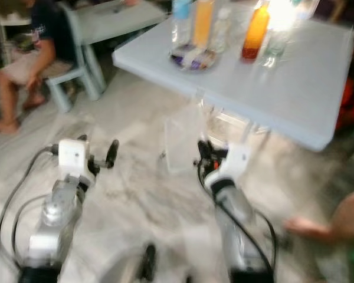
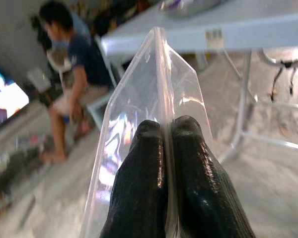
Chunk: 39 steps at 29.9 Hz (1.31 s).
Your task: Restocking fridge
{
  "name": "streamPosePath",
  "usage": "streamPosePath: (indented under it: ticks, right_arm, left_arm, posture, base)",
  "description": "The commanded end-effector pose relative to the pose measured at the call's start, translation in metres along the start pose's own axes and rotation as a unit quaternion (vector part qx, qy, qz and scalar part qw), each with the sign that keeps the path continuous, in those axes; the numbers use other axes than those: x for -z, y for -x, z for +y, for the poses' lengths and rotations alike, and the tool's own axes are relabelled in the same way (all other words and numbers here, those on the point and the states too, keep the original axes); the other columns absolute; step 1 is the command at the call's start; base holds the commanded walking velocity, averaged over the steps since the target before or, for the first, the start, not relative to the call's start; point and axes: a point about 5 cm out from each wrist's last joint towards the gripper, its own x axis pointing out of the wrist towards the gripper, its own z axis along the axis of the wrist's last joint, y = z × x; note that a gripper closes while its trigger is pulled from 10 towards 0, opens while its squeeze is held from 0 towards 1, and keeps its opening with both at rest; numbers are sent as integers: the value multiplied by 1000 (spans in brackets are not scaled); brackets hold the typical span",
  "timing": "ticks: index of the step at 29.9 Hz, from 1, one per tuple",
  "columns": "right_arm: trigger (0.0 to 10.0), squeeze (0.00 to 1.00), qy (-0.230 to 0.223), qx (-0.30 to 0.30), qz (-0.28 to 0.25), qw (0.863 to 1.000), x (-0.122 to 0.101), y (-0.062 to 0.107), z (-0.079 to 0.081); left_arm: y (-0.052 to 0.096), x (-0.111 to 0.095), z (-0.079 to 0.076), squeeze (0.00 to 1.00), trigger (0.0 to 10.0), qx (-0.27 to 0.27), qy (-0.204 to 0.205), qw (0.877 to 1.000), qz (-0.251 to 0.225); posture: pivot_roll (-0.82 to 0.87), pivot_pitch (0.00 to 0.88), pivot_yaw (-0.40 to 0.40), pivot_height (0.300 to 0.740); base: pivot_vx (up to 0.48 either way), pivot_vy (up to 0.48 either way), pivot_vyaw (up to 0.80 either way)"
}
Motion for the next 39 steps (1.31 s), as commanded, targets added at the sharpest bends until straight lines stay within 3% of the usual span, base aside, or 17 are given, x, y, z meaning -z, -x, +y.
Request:
streamPosePath:
  ticks: [1, 14, 29, 39]
  right_arm:
    - [10000, 0, 7, -9, -12, 1000, -5, -2, 2]
    - [10000, 0, 21, -27, -15, 999, -6, -4, 5]
    - [10000, 0, 29, -42, -12, 999, -4, -5, 10]
    - [10000, 0, 29, -52, -12, 998, -3, -5, 12]
  left_arm:
    - [-3, -3, -1, 0, 10000, 3, -10, 1000, -6]
    - [-5, -2, -4, 0, 10000, 11, -22, 1000, -7]
    - [-6, 2, -3, 0, 10000, 9, -29, 1000, 0]
    - [-4, 5, -2, 0, 10000, 5, -34, 999, 6]
  posture:
    - [-98, 27, 41, 740]
    - [-99, 24, 40, 740]
    - [-97, 25, 42, 740]
    - [-92, 23, 46, 740]
  base:
    - [0, 0, 800]
    - [0, 0, 800]
    - [0, -312, 800]
    - [0, 0, 800]
